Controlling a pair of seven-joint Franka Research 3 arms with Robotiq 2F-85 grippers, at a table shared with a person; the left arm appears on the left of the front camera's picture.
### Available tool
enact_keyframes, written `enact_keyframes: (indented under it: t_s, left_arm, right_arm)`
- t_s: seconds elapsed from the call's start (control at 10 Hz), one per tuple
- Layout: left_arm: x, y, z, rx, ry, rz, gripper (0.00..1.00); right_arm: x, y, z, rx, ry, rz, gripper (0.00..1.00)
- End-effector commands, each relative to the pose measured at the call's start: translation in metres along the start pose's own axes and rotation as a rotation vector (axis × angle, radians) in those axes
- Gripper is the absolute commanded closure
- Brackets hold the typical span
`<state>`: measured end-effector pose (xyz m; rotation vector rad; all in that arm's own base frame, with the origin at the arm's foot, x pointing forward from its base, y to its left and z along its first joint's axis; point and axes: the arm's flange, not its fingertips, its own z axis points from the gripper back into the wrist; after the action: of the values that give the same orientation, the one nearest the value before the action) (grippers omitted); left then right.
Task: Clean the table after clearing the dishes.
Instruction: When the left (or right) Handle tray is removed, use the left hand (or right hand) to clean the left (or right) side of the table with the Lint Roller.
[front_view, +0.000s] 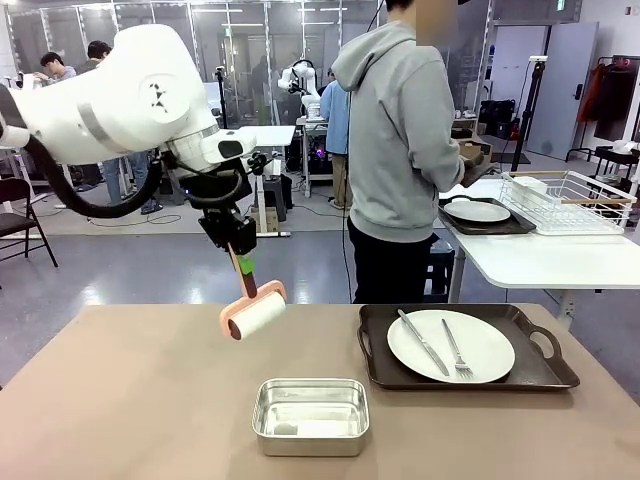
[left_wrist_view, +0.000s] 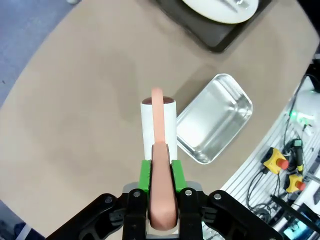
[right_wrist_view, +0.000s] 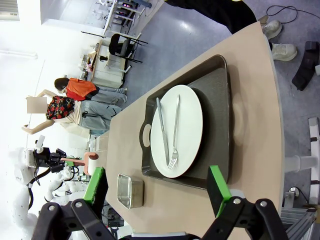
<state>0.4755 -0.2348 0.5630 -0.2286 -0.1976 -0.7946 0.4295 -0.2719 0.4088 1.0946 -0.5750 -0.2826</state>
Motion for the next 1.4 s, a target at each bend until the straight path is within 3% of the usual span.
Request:
enact_keyframes:
  t_s: [0.0,0.7,0.8,1.0,1.3]
  left_arm:
    - [0.010,0.004,0.005,-0.018,0.010,0.002,0.96]
    - [0.010,0.004,0.005,-0.018,0.010,0.002,0.96]
    - [0.010,0.004,0.000,-0.008,-0.002,-0.001,0.79]
    - [0.013,0.065,-0.007,-0.016,-0.075,0.304,0.79]
    - [-0.026,0.105,-0.047,-0.008,-0.140,0.525,0.79]
  right_arm:
    - [-0.002,0.003,0.001,0.005,0.000,0.002,0.00]
    - [-0.002,0.003,0.001,0.005,0.000,0.002,0.00]
    - [-0.002,0.003,0.001,0.005,0.000,0.002,0.00]
    - [-0.002,0.003,0.001,0.005,0.000,0.002,0.00]
    - [-0.002,0.003,0.001,0.005,0.000,0.002,0.00]
